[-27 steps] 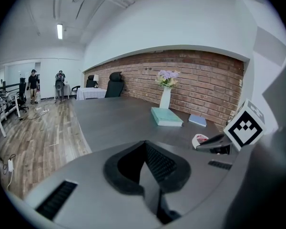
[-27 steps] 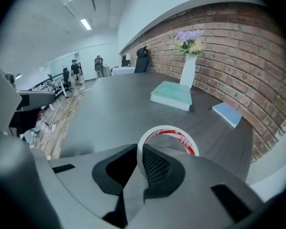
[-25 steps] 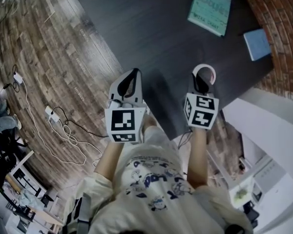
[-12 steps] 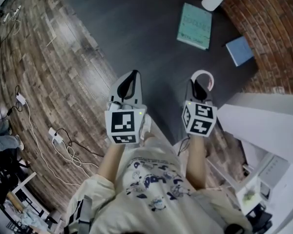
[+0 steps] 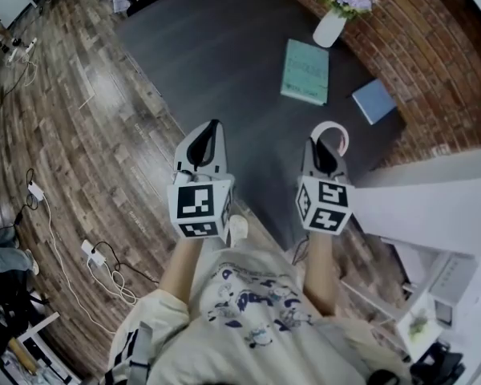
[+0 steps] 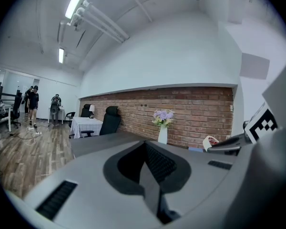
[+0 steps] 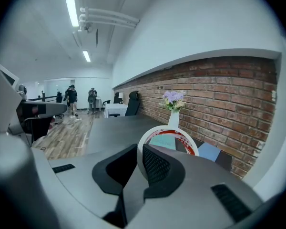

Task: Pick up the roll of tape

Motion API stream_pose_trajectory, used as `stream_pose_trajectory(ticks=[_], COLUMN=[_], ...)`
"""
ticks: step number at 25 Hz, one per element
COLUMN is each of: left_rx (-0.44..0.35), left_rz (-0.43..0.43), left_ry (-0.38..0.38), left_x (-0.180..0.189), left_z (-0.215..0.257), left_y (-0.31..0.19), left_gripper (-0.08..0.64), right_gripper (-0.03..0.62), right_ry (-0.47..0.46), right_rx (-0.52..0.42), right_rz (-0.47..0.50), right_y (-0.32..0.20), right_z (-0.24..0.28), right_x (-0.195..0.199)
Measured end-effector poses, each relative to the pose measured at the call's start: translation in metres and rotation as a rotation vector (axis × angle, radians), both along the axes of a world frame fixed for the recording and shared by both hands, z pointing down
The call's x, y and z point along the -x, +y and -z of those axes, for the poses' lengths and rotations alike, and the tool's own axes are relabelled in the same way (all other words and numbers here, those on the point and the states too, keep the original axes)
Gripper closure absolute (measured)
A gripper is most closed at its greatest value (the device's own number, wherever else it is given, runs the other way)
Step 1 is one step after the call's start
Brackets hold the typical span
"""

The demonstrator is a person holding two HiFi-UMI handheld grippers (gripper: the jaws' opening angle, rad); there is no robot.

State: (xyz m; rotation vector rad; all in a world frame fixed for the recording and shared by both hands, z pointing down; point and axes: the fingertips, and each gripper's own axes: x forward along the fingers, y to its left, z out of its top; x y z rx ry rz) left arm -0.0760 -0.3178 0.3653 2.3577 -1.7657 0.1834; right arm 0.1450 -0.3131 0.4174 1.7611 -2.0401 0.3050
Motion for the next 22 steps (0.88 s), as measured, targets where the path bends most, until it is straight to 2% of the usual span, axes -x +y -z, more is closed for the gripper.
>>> stream_pose_trajectory(ticks=[10,22], left_rx=[-0.082,-0.119], left_rz=[-0.030,-0.050], left_ry=[0.005,0.018], left_x=[-0.005,-0.011], left_z=[0.038,0.055], left_y=[-0.002,0.006], left_gripper=[0.557,0.557], right_gripper=[0.555,0.555], right_ry=[-0.023,-0.039], right_rx=[-0.140,-0.217], right_rz=[-0.016,-0.031], right_y=[0.006,0.021], right_z=[0.050,0.074], right_x=[0.007,0.007])
